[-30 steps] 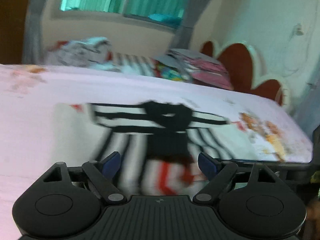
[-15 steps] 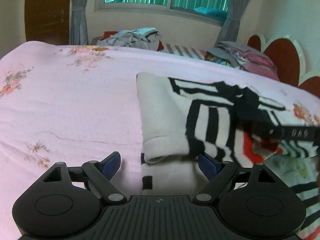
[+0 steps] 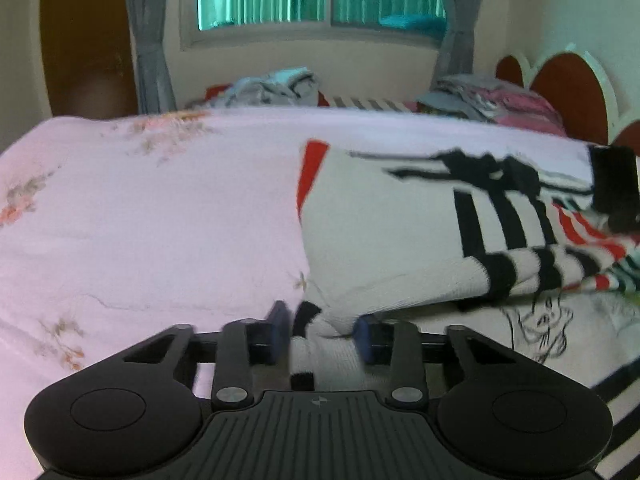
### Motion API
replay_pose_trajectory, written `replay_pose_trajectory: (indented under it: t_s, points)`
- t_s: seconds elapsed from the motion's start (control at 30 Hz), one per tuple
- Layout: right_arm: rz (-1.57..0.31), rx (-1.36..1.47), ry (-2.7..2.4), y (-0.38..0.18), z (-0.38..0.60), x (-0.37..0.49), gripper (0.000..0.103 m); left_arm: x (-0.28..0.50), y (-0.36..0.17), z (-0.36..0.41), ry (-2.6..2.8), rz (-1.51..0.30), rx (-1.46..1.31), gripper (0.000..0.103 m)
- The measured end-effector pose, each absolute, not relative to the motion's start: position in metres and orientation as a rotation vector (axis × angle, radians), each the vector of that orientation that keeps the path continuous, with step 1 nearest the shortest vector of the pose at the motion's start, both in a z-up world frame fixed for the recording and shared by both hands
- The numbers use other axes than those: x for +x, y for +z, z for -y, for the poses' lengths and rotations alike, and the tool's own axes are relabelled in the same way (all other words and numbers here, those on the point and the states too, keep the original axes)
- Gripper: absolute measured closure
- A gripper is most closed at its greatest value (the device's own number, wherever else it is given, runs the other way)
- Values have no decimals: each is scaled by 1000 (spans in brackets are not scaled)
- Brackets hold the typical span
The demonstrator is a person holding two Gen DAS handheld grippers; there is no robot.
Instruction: Fold small clothes
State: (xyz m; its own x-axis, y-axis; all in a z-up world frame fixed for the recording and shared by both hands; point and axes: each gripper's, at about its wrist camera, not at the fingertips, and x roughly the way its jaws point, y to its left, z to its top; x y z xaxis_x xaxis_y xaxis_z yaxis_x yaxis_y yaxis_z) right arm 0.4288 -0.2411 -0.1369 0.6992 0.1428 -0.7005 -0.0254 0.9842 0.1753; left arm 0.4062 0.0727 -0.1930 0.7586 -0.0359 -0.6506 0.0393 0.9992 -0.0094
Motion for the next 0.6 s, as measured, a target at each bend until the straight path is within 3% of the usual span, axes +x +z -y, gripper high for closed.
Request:
replay_pose_trajectory:
  t_s: [0.07,0.2,0.23,0.4,0.5,0.6]
  points:
    - [-802,188,97,-142,247,425,90,406,-191,-79,-33,-709,-46,71]
    - [-793,270,67,-144,264,421,58,405,-192,-95,-13,-717,-161,71]
    - [-795,281,66,-145,267,422,56,404,-194,-99,-8,-720,-201,71]
    - [-812,329,47,-151,276,420,60,404,-205,-114,18,-729,-406,71]
    - [-813,341,18,-153,285,419,96,408,-207,-115,20,-742,-449,71]
    - [-757,266,21,-143,281,413,96,409,-208,-112,20,-748,-438,71]
